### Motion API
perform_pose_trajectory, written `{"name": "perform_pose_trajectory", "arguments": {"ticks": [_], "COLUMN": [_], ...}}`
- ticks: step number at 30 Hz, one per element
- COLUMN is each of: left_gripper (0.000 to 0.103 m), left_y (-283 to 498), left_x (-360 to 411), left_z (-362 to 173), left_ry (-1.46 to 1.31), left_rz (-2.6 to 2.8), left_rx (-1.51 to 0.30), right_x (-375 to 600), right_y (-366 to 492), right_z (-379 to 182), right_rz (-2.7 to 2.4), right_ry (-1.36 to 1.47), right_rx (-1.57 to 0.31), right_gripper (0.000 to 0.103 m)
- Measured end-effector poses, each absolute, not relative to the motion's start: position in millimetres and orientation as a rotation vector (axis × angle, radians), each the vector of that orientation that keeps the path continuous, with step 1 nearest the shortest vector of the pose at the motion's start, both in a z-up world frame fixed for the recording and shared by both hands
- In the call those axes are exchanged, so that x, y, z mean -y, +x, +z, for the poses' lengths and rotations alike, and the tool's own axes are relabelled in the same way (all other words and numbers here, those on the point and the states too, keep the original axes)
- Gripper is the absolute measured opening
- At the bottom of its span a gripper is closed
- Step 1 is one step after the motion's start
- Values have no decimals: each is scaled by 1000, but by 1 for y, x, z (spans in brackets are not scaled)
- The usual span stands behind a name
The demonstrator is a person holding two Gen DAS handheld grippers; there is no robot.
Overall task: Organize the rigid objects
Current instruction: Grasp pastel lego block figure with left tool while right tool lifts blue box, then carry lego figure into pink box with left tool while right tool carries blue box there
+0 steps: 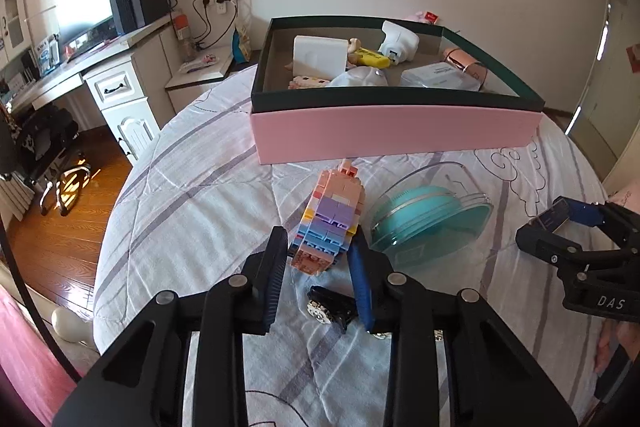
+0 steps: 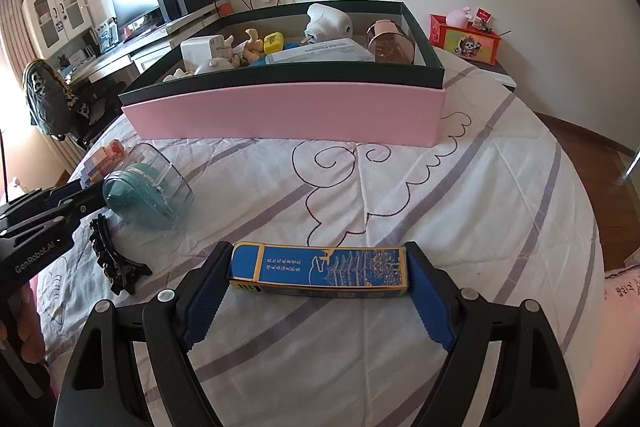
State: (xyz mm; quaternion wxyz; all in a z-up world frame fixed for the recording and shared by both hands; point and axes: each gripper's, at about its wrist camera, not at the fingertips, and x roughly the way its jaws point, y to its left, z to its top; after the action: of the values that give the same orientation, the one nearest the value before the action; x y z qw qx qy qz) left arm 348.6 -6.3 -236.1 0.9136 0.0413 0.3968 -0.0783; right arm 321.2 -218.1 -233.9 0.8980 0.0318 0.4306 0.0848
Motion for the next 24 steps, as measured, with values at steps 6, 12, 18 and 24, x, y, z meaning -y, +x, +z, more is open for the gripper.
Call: {"name": "perform_pose_trajectory", "arguments": {"ticks": [6, 12, 18, 24], "left_gripper": [26, 26, 26, 26], "left_y": [334, 321, 324, 362], "left_x": [5, 8, 25, 55], "left_z": [-220, -196, -171, -149], "left_ry": [75, 74, 89, 131], "left_rz": [-146, -171, -211, -269], "left_rx": [-755, -698, -649, -624], "right_x": [219, 216, 214, 212], "right_y": [322, 321, 326, 353], "right_z": [-231, -219, -191, -157], "right_rz": [186, 198, 207, 195], "right_ry": [77, 74, 62, 21], "right_rx": [-877, -841, -766, -681], "right_gripper": [84, 84, 84, 84]}}
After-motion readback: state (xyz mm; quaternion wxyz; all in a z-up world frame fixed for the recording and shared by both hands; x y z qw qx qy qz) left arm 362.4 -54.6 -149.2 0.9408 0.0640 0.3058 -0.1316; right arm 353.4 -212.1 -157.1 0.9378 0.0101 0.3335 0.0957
